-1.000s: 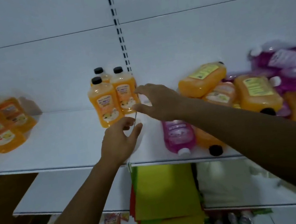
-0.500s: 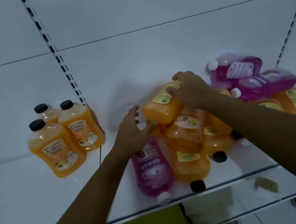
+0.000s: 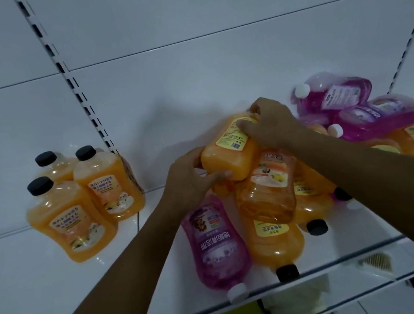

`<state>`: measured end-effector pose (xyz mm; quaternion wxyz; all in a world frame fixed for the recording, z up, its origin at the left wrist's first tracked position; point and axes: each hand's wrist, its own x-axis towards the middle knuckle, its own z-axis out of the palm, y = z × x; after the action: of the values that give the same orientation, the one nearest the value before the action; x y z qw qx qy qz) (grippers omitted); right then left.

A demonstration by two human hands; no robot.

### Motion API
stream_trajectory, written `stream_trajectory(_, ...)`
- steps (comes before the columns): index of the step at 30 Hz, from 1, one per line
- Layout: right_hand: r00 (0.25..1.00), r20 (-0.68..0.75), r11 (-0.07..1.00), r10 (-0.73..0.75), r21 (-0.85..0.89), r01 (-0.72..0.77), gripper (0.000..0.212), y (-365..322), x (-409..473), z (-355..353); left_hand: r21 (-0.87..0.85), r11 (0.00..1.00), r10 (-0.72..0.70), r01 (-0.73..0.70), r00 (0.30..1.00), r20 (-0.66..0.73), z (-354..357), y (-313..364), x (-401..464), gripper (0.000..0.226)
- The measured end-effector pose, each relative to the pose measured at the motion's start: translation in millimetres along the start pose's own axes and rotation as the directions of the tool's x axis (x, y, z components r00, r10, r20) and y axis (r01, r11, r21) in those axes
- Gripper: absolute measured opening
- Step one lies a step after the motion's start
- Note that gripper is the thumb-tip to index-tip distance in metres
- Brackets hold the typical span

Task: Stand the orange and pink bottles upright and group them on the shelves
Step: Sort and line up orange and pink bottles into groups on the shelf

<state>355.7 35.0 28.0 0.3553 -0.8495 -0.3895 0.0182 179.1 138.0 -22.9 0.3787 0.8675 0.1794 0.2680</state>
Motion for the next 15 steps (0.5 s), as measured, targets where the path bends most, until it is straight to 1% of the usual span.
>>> stream_trajectory(3, 0.998, -0.059, 0.995, -0.024, 0.1, 0.03, 0.049, -7.4, -4.8, -0.9, -0.057, 0.998, 0.008, -0.01, 0.999, -0.034, -5.6, 5.0, -9.5, 0.07)
stream_trajectory(6, 0.993, -0.107, 0.973, -0.053, 0.219, 0.075, 0.058, -25.7, -16.2, -2.1, -0.163, 0.986, -0.033, 0.021, 0.997, -0.075, -14.0, 11.0, -28.0, 0.073)
stream_trajectory(10, 0.983, -0.098, 0.943, -0.155, 0.282, 0.176, 0.07, -53.5, -36.5, 5.2, -0.167, 0.983, -0.092, 0.073, 0.99, -0.111, -26.1, 20.0, -66.8, 0.075)
stream_trajectory(13, 0.977, -0.017, 0.913, -0.213, 0.353, 0.205, 0.075, -77.7, -51.7, 20.2, -0.28, 0.95, -0.196, 0.137, 0.961, -0.197, -37.0, 25.9, -102.4, 0.056)
stream_trajectory(15, 0.964, 0.041, 0.898, -0.262, 0.377, 0.228, 0.073, -95.4, -63.3, 32.0, -0.313, 0.936, -0.253, 0.162, 0.926, -0.279, -47.1, 25.8, -124.9, 0.043)
